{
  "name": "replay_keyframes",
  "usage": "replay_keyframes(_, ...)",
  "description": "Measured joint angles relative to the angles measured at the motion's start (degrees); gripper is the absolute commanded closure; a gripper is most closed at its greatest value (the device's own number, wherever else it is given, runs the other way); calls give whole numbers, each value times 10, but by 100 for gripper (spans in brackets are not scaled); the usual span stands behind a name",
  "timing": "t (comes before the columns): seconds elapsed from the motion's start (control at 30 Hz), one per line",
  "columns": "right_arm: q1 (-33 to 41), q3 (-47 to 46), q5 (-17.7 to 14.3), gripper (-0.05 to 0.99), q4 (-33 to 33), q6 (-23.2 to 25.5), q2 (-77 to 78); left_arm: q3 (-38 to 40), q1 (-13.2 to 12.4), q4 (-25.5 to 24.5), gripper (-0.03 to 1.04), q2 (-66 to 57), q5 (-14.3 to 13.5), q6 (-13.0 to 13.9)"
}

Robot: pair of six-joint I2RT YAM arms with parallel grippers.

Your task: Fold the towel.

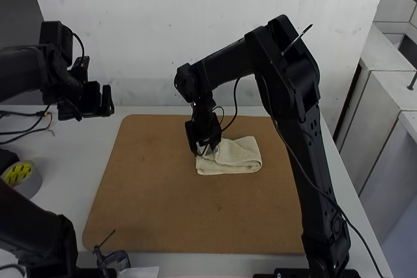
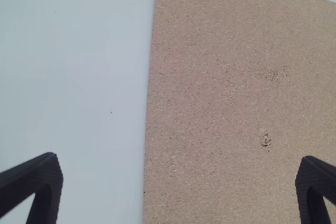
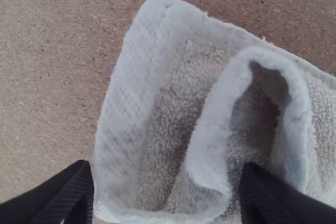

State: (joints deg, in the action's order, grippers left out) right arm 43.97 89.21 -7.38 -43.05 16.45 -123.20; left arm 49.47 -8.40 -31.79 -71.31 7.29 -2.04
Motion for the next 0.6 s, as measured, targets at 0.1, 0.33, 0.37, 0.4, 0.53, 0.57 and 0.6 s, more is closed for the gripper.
replay_keyframes(0.1,-1,2,0,37,-6,0,24,0,0,0,0,0,1,1)
replay_keyframes(0.33,-22,26,0,89,-7,-1,133,0,1,1,0,0,1,1)
replay_keyframes(0.37,-27,25,0,92,-6,0,145,0,2,1,0,0,1,1)
replay_keyframes(0.4,-31,22,0,92,-2,0,152,0,2,1,0,0,1,1)
replay_keyframes(0.53,-38,-20,0,92,3,1,149,0,3,1,0,0,1,1)
replay_keyframes(0.57,-39,-33,0,92,7,0,145,0,3,1,0,0,1,1)
replay_keyframes(0.6,-39,-47,0,92,12,0,139,0,3,1,0,0,1,1)
